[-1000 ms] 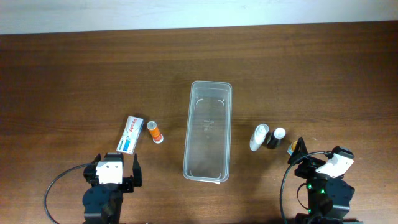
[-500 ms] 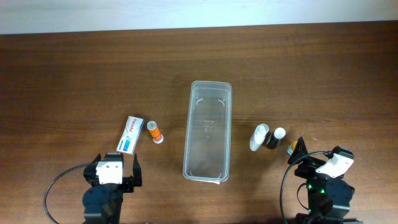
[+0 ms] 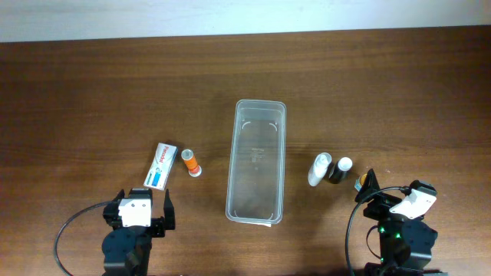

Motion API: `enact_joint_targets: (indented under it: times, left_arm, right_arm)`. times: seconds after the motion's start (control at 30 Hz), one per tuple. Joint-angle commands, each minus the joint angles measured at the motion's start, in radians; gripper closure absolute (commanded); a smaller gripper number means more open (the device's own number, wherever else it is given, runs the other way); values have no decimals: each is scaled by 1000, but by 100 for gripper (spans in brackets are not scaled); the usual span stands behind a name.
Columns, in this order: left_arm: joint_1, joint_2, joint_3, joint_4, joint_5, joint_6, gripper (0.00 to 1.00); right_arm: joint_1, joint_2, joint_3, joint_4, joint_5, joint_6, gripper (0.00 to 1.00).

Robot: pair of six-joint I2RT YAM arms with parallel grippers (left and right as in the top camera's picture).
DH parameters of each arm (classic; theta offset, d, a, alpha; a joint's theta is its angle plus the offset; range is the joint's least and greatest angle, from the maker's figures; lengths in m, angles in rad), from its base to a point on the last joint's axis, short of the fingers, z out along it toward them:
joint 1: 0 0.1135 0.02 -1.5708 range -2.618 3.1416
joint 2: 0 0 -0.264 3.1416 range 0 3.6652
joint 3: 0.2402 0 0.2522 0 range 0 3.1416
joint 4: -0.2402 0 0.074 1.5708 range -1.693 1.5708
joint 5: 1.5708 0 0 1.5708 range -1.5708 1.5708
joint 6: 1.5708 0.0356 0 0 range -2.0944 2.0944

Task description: Pack container

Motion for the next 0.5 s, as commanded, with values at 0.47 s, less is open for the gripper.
enact_joint_targets:
  times: [0.47]
  left_arm:
    - [6,-9,-5,3,11,19,0]
  right_arm:
    - [3,-6,67,24,-100,-14,2]
